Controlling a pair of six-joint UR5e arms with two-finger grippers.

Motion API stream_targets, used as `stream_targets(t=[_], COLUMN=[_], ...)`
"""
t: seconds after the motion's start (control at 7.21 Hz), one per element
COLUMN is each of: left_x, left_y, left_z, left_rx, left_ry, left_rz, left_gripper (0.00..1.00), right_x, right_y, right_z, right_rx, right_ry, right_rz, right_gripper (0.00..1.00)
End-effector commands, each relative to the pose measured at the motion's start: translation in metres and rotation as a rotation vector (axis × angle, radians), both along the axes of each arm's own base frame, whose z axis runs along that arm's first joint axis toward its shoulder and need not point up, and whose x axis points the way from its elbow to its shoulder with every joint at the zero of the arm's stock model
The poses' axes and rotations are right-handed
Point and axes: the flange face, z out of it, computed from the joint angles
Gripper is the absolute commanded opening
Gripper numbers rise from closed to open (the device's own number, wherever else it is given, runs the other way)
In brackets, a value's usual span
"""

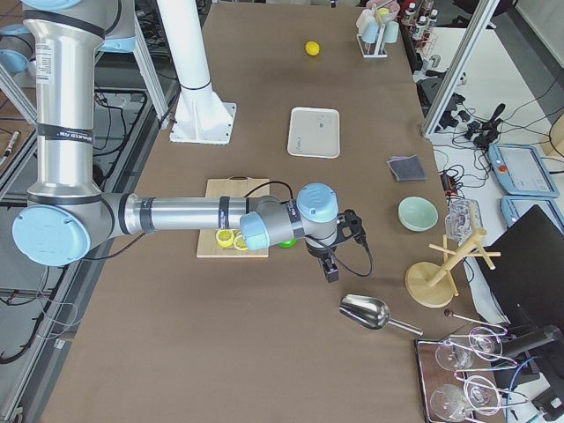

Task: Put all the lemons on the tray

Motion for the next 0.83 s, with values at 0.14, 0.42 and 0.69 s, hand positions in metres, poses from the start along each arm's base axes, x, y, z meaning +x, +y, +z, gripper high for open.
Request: stream_targets(t=[0.14, 0.42, 0.69], left_x=[0.059, 0.067, 0.076], left_y=[0.004, -0.004, -0.004], left_z=[-0.015, -0.03, -0.033], left_rx=[0.032, 0.035, 0.038], left_ry=[0.029, 0.044, 0.047], left_rz=[0.023, 0.015, 0.029], left_gripper=[0.98, 0.98, 0.98], right_x=[-0.05, -0.092, -0.14], right_y=[-0.004, 0.002, 0.014], right_z=[-0.019, -0.031, -0.037], right_rx=[-0.097, -0.139, -0.178], right_ry=[-0.057, -0.099, -0.127], right_rz=[0.012, 0.051, 0.101], right_gripper=[1.0, 1.0, 1.0])
